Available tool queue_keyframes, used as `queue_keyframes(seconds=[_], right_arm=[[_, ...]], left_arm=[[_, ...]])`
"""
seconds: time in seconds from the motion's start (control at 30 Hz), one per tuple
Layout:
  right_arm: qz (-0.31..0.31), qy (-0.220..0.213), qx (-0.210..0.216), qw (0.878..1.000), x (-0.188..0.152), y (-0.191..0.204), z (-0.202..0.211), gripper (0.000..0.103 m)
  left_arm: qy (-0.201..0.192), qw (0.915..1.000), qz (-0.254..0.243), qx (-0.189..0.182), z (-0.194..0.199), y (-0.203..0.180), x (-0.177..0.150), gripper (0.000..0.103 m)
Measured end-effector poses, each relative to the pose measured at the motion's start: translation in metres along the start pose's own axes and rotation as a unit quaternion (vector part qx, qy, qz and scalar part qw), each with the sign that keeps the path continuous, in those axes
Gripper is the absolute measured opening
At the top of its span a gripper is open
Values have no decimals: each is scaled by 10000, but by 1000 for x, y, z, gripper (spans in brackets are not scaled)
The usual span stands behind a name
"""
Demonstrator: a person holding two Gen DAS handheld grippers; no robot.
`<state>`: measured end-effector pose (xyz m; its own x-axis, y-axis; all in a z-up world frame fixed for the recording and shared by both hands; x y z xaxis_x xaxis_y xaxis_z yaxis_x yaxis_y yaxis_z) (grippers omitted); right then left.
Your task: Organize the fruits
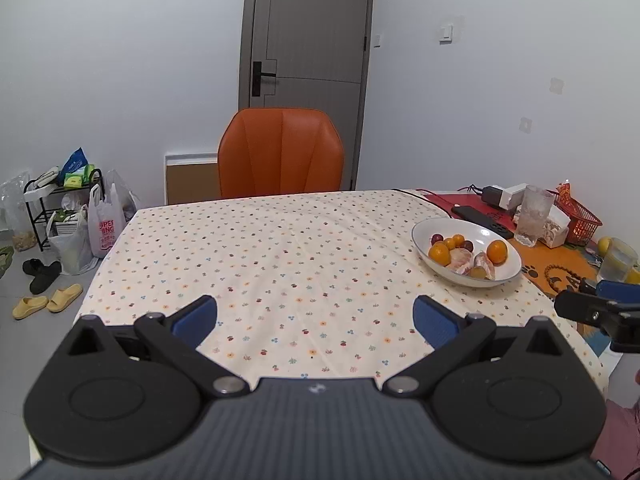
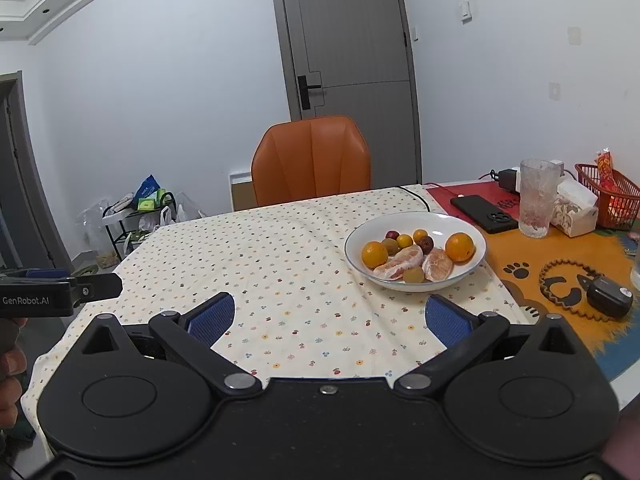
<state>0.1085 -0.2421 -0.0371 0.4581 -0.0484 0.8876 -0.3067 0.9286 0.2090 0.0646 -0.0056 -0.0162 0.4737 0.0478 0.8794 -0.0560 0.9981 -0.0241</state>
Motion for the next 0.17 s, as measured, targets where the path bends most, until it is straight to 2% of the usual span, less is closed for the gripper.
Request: queue_keyframes(seconds=[0.17], right_arm=[[-40, 13, -38, 10000, 1, -1, 0, 103]], left_arm=[[18, 10000, 56, -4, 1, 3, 0, 103]])
Point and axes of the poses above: each gripper's, at about its wrist camera, not at the fingertips, and z roughly against the way its jaws point, y to its left, x to its top, the point moved 8 cm from there along -z, roughly the way its jaws point, and after that the axes turned 2 degrees about -z, right-handed, at the moved point
